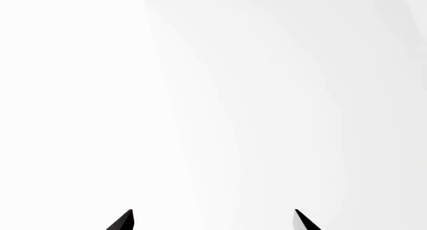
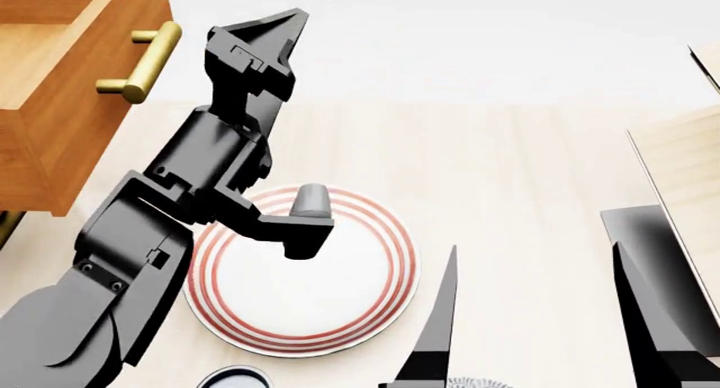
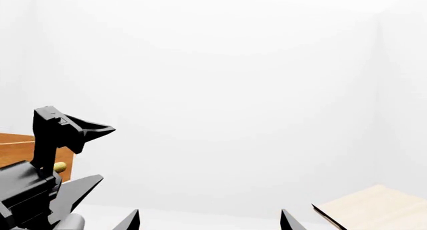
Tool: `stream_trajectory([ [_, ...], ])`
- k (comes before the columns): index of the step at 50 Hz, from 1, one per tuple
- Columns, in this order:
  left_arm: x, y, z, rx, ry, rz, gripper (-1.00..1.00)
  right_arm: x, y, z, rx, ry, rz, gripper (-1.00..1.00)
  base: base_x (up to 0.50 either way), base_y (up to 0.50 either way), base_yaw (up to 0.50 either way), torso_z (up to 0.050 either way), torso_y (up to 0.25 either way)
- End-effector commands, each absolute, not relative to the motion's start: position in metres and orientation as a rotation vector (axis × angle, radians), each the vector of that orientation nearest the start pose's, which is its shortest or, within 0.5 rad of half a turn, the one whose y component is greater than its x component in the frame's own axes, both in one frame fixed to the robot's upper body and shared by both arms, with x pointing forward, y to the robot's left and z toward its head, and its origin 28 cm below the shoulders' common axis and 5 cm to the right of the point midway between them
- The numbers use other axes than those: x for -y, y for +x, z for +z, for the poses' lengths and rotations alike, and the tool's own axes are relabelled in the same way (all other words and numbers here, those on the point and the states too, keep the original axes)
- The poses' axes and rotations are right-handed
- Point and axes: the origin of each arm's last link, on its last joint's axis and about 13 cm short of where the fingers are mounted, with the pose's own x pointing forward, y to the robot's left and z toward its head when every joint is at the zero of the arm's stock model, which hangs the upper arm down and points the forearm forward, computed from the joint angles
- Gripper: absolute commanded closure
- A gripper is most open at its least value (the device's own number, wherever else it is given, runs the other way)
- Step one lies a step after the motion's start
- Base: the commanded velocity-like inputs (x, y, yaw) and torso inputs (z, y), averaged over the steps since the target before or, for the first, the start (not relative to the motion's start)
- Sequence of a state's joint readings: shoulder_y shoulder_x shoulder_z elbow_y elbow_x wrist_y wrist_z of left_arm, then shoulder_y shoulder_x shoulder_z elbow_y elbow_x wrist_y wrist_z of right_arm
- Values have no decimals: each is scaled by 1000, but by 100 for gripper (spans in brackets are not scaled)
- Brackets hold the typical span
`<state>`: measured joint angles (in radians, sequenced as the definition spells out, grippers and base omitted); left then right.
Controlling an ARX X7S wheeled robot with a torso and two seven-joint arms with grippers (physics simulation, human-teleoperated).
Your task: Close the top drawer of the cabinet.
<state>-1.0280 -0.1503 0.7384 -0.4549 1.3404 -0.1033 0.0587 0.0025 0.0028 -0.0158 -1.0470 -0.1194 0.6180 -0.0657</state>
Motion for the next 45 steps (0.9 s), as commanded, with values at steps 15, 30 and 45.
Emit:
stream_trajectory([
  [15, -198, 389, 242, 501, 2000, 89, -100, 99, 155, 175, 420, -92, -5, -100, 0, 0, 0, 0, 0],
  [30, -219, 393, 251, 430, 1973, 152, -100, 99, 155, 175, 418, -92, -1, -100, 0, 0, 0, 0, 0],
  [45, -233, 395, 237, 347, 1950, 154, -100, 98, 154, 175, 416, -93, 1, -100, 0, 0, 0, 0, 0],
])
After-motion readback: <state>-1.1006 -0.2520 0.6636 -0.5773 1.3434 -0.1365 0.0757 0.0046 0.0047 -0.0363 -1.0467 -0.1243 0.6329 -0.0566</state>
